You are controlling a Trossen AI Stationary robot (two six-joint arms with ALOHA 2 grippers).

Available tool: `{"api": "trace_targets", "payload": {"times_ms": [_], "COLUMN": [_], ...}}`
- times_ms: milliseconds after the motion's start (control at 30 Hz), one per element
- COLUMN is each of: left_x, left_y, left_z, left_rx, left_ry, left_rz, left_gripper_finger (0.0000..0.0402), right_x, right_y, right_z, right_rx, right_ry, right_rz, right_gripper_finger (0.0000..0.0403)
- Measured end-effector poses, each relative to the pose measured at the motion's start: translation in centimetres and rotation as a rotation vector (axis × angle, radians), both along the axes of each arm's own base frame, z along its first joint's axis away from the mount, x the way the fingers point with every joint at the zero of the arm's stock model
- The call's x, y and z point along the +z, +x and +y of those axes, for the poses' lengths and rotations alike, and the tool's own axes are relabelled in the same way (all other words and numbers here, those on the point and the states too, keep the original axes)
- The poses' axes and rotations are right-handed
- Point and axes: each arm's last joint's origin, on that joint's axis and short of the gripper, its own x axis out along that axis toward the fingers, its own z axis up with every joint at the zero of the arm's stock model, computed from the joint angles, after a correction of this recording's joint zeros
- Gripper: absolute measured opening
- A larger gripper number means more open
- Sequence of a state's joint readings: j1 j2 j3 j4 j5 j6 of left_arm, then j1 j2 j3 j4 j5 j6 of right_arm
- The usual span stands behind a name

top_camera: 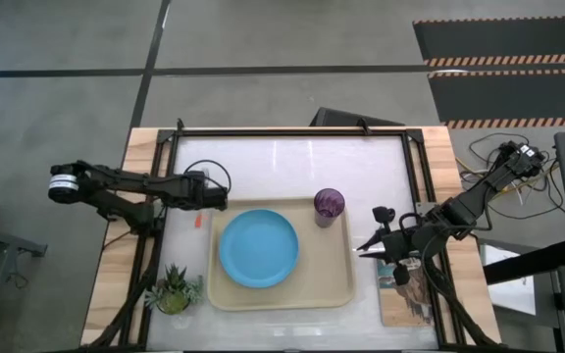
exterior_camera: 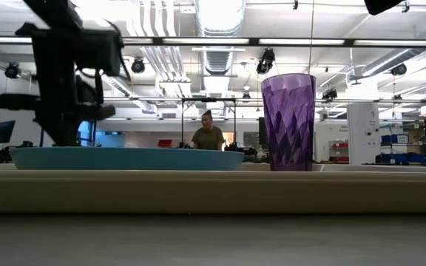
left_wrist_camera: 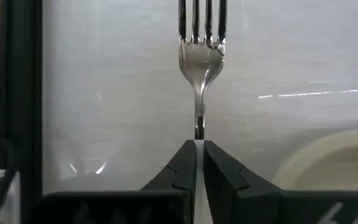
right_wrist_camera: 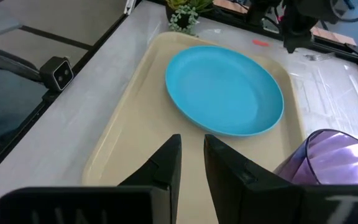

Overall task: Pick and place plate/cup/fork/spoon on tray
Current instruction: Put the orange fork on the white tray to the left side of the blue plate

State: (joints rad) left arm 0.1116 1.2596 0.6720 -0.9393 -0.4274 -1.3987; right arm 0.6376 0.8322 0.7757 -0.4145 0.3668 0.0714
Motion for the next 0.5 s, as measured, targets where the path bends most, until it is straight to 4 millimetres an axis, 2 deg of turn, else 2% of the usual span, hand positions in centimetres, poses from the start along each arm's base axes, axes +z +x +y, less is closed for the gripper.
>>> {"api": "trace_targets", "payload": {"times_ms": [267,500], "left_x": [3.5,2.6], "left_y": [2.5,4.0], "left_z": [-1.8,-5.7], "left_rx": [-0.089,-0.108], "left_ry": [-0.029,-0.157], "left_rz": [-0.099,-0.069], "left_gripper_finger": [0.0001,0.0000], "right_x": [0.0,-0.2], "right_y": [0.0,0.0], "right_z": [0.0,0.0], "right_rx": [-0.001,-0.011], "right_ry": [0.001,0.017], "right_rz": [0.001,0.011], "right_gripper_finger": [0.0059,0.0059]}}
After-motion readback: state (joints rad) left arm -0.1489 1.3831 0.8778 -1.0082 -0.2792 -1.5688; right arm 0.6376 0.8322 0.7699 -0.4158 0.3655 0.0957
